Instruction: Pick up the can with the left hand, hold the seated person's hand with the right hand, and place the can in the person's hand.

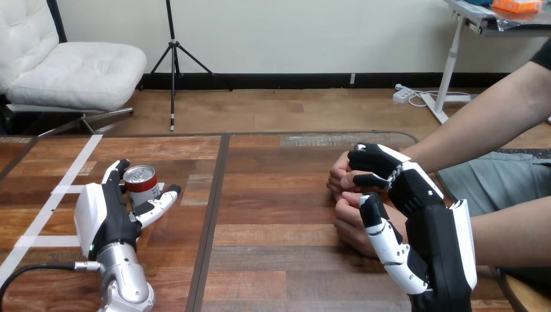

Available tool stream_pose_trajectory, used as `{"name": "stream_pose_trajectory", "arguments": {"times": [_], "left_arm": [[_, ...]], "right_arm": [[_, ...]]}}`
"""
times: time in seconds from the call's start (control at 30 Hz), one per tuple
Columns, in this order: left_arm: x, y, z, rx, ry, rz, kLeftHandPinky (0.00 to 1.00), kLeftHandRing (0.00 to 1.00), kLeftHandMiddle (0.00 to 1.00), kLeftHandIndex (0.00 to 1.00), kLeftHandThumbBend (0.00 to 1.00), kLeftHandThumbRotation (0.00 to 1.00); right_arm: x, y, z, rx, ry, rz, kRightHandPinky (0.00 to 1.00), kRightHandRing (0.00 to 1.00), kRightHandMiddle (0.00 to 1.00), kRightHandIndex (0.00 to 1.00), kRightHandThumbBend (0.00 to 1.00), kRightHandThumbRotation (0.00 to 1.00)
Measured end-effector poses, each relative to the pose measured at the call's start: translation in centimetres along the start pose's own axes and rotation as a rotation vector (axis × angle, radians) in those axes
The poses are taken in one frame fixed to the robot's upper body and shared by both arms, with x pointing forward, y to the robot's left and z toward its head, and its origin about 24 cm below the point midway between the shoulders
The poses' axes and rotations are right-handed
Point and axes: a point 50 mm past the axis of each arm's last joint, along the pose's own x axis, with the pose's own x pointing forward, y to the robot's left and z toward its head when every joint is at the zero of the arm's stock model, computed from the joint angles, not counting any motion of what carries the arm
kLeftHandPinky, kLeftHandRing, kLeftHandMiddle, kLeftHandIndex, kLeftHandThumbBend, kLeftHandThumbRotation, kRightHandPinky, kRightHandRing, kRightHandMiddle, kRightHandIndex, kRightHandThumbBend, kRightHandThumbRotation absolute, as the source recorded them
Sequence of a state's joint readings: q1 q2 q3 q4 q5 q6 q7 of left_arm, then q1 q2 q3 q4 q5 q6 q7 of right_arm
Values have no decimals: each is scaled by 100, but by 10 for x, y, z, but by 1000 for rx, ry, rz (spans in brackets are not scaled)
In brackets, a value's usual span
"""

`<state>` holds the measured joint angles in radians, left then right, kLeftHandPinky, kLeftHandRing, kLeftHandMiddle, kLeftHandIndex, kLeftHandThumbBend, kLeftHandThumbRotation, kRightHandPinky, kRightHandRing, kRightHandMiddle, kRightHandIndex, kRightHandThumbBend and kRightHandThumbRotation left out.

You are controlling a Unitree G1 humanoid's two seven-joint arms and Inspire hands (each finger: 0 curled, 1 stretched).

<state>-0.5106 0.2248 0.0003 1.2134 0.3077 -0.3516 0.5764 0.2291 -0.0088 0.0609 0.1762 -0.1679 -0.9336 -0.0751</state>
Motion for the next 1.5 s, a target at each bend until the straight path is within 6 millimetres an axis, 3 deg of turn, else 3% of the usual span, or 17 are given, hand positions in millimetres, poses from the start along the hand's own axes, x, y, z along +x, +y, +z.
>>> {"name": "stream_pose_trajectory", "arguments": {"times": [0.63, 1.5], "left_arm": [[-1, 0, 0, 18, -8, 24, 69, 78, 83, 82, 78, 27], [-2, 4, 1, -19, -27, 106, 51, 60, 62, 60, 74, 3]], "right_arm": [[-1, 0, 0, 8, 5, 8, 67, 74, 74, 74, 47, 60], [-1, 0, 0, 5, 5, 10, 66, 73, 74, 74, 48, 61]]}}
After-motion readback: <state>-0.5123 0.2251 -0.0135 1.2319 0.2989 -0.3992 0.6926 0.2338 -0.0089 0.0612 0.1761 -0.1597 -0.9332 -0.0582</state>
